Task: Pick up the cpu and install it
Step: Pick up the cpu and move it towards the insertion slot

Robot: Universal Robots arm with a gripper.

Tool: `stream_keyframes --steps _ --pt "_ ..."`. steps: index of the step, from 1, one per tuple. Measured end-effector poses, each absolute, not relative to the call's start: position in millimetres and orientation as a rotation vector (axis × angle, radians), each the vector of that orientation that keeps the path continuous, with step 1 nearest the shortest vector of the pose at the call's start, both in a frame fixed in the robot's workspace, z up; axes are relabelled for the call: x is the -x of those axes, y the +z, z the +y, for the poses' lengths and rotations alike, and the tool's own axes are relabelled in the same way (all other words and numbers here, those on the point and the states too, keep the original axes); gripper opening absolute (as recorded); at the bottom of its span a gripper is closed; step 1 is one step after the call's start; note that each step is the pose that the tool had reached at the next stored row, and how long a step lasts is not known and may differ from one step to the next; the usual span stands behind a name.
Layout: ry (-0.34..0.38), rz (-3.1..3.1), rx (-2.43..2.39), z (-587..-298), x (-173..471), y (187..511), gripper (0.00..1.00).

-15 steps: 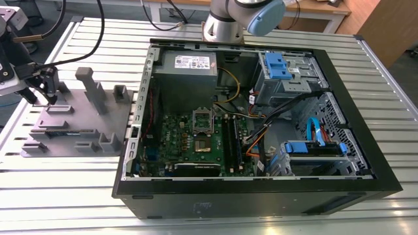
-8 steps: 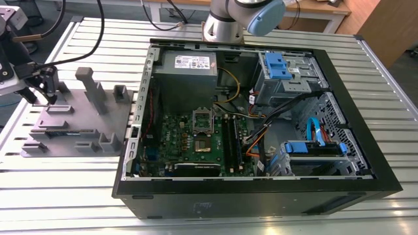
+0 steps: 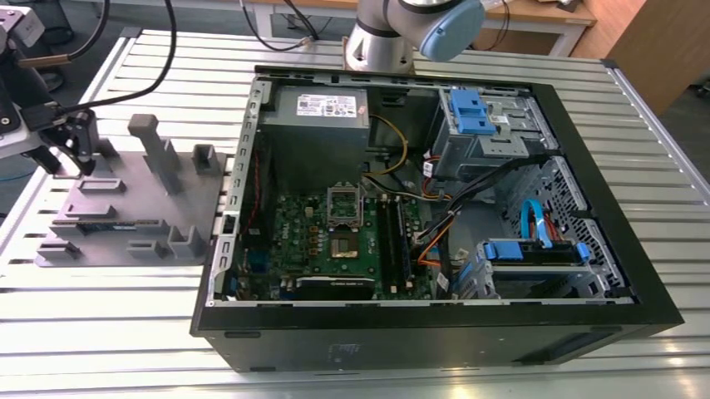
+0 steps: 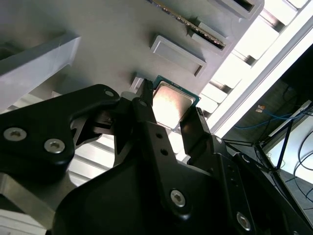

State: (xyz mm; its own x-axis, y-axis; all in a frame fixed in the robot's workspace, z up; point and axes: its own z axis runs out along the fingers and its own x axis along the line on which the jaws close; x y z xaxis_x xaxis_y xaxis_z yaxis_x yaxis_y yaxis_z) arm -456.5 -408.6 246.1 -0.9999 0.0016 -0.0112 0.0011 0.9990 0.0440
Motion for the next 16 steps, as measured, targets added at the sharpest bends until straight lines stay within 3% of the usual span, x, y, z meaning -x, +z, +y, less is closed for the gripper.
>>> stream_keyframes --steps 16 --pt "0.068 3.130 -0.002 -408.6 456.5 250.9 0.47"
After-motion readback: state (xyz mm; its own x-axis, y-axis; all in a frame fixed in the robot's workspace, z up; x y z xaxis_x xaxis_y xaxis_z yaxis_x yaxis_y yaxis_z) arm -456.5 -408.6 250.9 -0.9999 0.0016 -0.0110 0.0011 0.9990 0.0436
